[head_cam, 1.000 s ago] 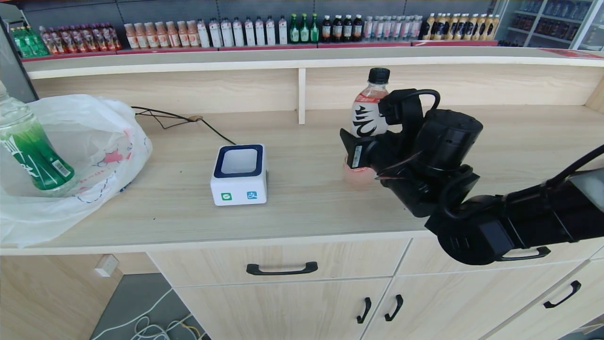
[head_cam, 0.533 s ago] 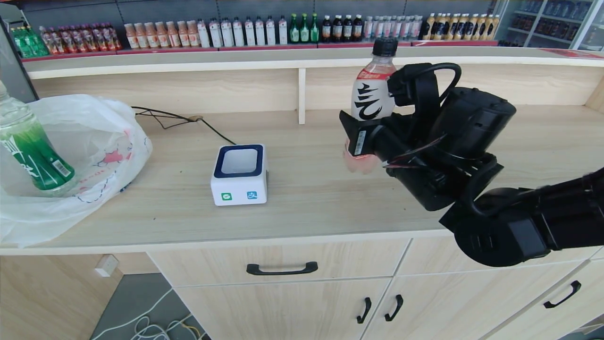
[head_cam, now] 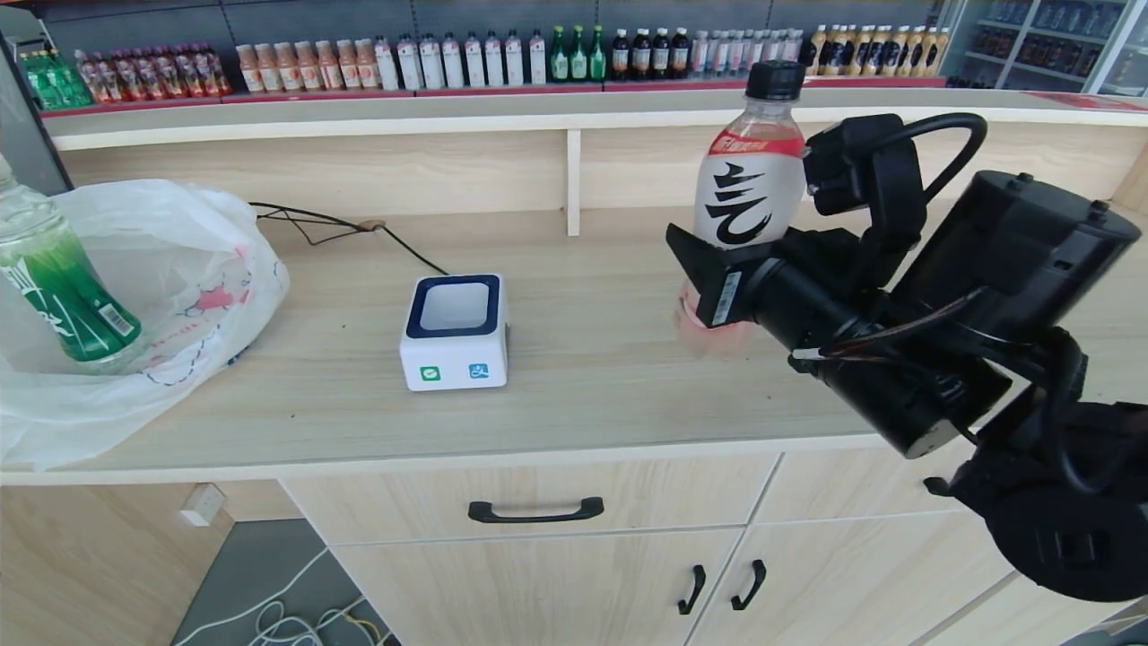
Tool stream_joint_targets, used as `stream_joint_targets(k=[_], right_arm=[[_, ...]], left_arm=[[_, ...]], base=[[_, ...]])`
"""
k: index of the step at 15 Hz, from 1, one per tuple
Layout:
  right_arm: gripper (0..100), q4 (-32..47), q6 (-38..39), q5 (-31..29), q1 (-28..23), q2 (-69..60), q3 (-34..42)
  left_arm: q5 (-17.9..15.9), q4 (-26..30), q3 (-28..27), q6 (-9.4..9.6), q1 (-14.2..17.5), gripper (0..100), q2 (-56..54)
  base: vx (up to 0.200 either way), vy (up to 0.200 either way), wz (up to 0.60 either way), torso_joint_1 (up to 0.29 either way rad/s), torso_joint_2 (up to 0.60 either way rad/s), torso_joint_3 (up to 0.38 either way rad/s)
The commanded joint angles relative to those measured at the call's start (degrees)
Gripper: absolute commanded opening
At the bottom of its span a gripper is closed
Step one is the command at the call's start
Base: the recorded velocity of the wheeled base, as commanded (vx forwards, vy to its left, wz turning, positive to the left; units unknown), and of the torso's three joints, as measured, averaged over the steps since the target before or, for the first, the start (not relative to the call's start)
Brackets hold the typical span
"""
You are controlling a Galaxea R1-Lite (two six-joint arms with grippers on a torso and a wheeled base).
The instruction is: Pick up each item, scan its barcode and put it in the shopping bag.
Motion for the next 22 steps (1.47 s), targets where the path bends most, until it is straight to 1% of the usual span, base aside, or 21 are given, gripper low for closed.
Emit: stream_joint_targets(k=[1, 3, 4, 5, 7, 11, 12, 13, 15, 19, 20, 21, 22], right_arm=[[0, -2.76, 0.20, 0.08, 1.05, -4.56, 6.19], [0, -8.56, 2.49, -0.19, 0.96, -5.44, 12.25], [0, -9.97, 3.37, -0.27, 1.05, -5.52, 14.01], [0, -13.75, 4.07, -0.01, 1.05, -5.88, 19.02], [0, -17.70, 4.77, 0.08, 1.22, -5.70, 21.75], [0, -19.73, 4.42, -0.19, 5.18, -6.93, 24.56], [0, -21.22, 4.07, -0.54, 7.29, -7.19, 27.20], [0, -23.50, 3.28, -0.80, 8.87, -7.19, 29.74], [0, -28.60, 1.35, -0.89, 10.36, -7.55, 35.81], [0, -29.22, -2.52, -0.89, 14.58, -10.62, 40.12], [0, -29.22, -3.31, -0.80, 15.11, -12.56, 43.28], [0, -29.22, -4.81, -0.80, 16.78, -12.99, 44.42], [0, -29.22, -7.97, -0.80, 19.94, -13.87, 44.86]], left_arm=[[0.00, -0.01, 0.00, -0.01, 0.04, 100, -0.01], [0.00, -0.01, 0.00, -0.01, 0.04, 100, -0.01], [0.00, -0.01, 0.00, -0.01, 0.04, 100, -0.01], [0.00, -0.01, 0.00, -0.01, 0.04, 100, -0.01], [0.00, -0.01, 0.00, -0.01, 0.04, 100, -0.01], [0.00, -0.01, 0.00, -0.01, 0.04, 100, -0.01], [0.00, -0.01, 0.00, -0.01, 0.04, 100, -0.01], [0.00, -0.01, 0.00, -0.01, 0.04, 100, -0.01], [0.00, -0.01, 0.00, -0.01, 0.04, 100, -0.01], [0.00, -0.01, 0.00, -0.01, 0.04, 100, -0.01], [0.00, -0.01, 0.00, -0.01, 0.04, 100, -0.01], [0.00, -0.01, 0.00, -0.01, 0.04, 100, -0.01], [0.00, -0.01, 0.00, -0.01, 0.04, 100, -0.01]], base=[[0.000, 0.000, 0.00, 0.000, 0.00, 0.000], [0.000, 0.000, 0.00, 0.000, 0.00, 0.000], [0.000, 0.000, 0.00, 0.000, 0.00, 0.000], [0.000, 0.000, 0.00, 0.000, 0.00, 0.000], [0.000, 0.000, 0.00, 0.000, 0.00, 0.000], [0.000, 0.000, 0.00, 0.000, 0.00, 0.000], [0.000, 0.000, 0.00, 0.000, 0.00, 0.000], [0.000, 0.000, 0.00, 0.000, 0.00, 0.000], [0.000, 0.000, 0.00, 0.000, 0.00, 0.000], [0.000, 0.000, 0.00, 0.000, 0.00, 0.000], [0.000, 0.000, 0.00, 0.000, 0.00, 0.000], [0.000, 0.000, 0.00, 0.000, 0.00, 0.000], [0.000, 0.000, 0.00, 0.000, 0.00, 0.000]])
